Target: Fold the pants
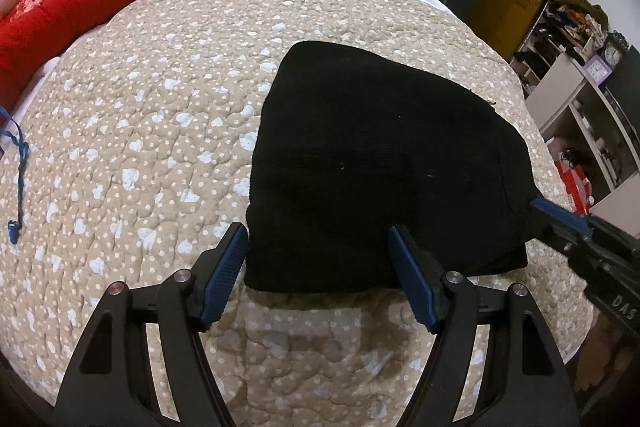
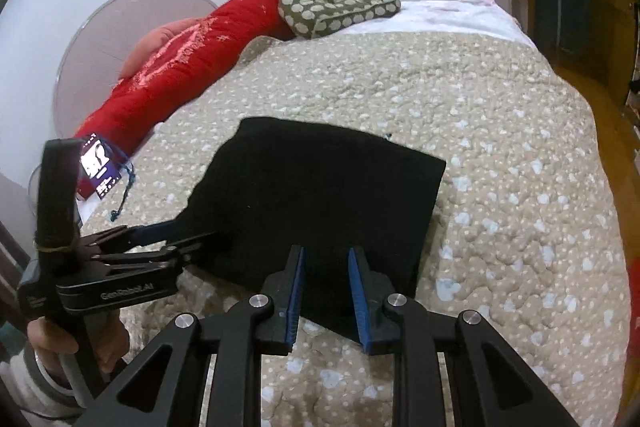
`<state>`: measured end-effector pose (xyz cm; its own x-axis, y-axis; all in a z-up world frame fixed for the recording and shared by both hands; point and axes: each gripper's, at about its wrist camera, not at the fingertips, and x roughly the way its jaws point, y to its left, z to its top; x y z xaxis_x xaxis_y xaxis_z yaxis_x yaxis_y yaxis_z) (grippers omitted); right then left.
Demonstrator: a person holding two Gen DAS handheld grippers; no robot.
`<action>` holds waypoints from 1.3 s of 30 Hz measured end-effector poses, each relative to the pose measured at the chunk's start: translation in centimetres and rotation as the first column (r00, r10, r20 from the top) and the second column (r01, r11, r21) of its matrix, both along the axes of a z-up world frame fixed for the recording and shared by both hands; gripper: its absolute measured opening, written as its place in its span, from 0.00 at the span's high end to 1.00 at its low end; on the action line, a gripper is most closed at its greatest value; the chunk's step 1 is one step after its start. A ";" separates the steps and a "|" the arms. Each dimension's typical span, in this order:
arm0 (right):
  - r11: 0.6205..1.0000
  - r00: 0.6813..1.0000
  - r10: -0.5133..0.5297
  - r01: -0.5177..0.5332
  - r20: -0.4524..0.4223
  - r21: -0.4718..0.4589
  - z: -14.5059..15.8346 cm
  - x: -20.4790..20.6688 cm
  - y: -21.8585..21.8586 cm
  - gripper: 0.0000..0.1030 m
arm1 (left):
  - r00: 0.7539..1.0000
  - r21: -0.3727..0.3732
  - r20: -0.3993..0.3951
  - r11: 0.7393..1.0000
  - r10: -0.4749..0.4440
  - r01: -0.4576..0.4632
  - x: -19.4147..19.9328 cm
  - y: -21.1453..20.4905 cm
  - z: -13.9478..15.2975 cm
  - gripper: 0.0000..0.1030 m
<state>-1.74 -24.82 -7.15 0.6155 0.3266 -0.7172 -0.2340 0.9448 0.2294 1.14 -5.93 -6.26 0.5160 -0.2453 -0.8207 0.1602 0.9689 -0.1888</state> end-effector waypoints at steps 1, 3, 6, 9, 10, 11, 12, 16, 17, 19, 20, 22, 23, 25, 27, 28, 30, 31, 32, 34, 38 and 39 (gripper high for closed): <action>1.000 1.000 -0.001 0.001 -0.005 0.003 -0.2 0.1 0.0 0.79 | 1.000 -0.003 -0.002 1.000 0.000 0.000 0.1 0.0 -0.1 0.29; 1.000 1.000 -0.002 0.002 -0.017 0.004 -1.0 0.2 0.0 0.79 | 1.000 -0.010 -0.008 1.000 0.001 -0.001 0.2 0.0 -0.2 0.29; 1.000 1.000 0.005 -0.005 -0.016 0.017 -1.9 0.3 -0.1 0.79 | 1.000 -0.009 -0.010 1.000 0.006 -0.006 0.3 0.0 -0.3 0.26; 1.000 1.000 0.003 -0.003 -0.016 0.024 -2.3 0.2 -0.1 0.79 | 1.000 -0.010 -0.009 1.000 0.006 -0.006 0.3 0.0 -0.3 0.26; 1.000 1.000 0.003 -0.003 -0.016 0.025 -2.2 0.2 0.0 0.79 | 1.000 -0.011 -0.010 1.000 0.007 -0.007 0.4 0.0 -0.3 0.26; 1.000 1.000 0.005 -0.005 -0.016 0.025 -2.1 0.1 0.0 0.79 | 1.000 -0.013 -0.012 1.000 0.007 -0.007 0.4 0.0 -0.3 0.26; 1.000 1.000 0.008 -0.007 -0.015 0.027 -1.8 0.1 0.0 0.79 | 1.000 -0.015 -0.013 1.000 0.006 -0.006 0.4 0.0 -0.2 0.26; 0.999 1.000 0.001 0.000 -0.008 0.044 -0.7 -0.4 -0.7 0.79 | 1.000 -0.038 -0.024 0.999 0.004 -0.005 0.4 0.5 0.1 0.26; 0.999 1.000 -0.009 0.009 -0.002 0.046 -0.4 -0.5 -1.0 0.79 | 1.000 -0.049 -0.027 0.999 0.008 -0.009 0.4 0.7 0.3 0.26; 0.999 1.000 -0.025 0.024 0.012 0.043 0.0 -0.6 -1.4 0.78 | 1.000 -0.058 -0.018 0.998 0.022 -0.023 0.3 1.2 0.9 0.26; 0.999 0.999 -0.034 0.033 0.016 0.041 0.2 -0.6 -1.6 0.78 | 1.000 -0.059 -0.011 0.998 0.027 -0.028 0.3 1.3 1.2 0.26; 0.998 0.998 -0.055 0.054 0.016 0.036 0.2 -0.3 -2.1 0.78 | 1.000 -0.066 -0.001 0.997 0.028 -0.028 0.2 1.4 1.7 0.26; 0.998 0.998 -0.058 0.058 0.012 0.037 0.1 -0.2 -2.1 0.78 | 1.000 -0.067 0.003 0.997 0.026 -0.026 0.2 1.3 1.9 0.26; 0.997 0.998 -0.057 0.057 -0.006 0.041 -0.3 0.0 -2.1 0.78 | 1.000 -0.055 0.009 0.998 0.020 -0.019 0.2 1.0 2.0 0.26; 0.998 0.998 -0.053 0.053 -0.019 0.028 -1.0 0.0 -1.8 0.78 | 1.000 -0.039 0.003 0.999 0.010 -0.010 0.2 0.6 1.6 0.26; 0.998 0.998 -0.055 0.055 -0.017 0.019 -1.3 0.0 -1.7 0.78 | 1.000 -0.034 -0.003 0.999 0.005 -0.006 0.5 0.4 1.4 0.26; 0.998 0.998 -0.058 0.058 -0.015 0.008 -1.8 0.0 -1.5 0.78 | 1.000 -0.023 -0.023 1.000 0.000 0.000 0.5 -0.2 0.6 0.26; 0.998 0.998 -0.061 0.061 -0.016 0.004 -2.0 0.1 -1.5 0.78 | 1.000 -0.013 -0.020 1.000 0.004 -0.005 0.4 -0.4 0.4 0.26; 0.998 0.998 -0.062 0.062 -0.015 0.005 -2.1 0.2 -1.5 0.78 | 1.000 -0.010 -0.014 1.000 0.006 -0.006 0.4 -0.5 0.4 0.24; 0.998 0.998 -0.060 0.060 -0.016 0.015 -2.0 0.2 -1.7 0.78 | 1.000 -0.007 -0.013 1.000 0.004 -0.004 0.3 -0.6 0.4 0.24; 0.996 0.997 -0.065 0.067 -0.028 0.067 -1.3 0.2 -2.5 0.78 | 1.000 -0.018 -0.024 1.000 0.003 -0.003 0.7 -0.3 0.7 0.24; 0.994 0.997 -0.071 0.072 -0.019 0.079 -0.9 0.1 -2.6 0.78 | 1.000 -0.017 -0.021 1.000 0.005 -0.005 0.6 -0.3 0.7 0.24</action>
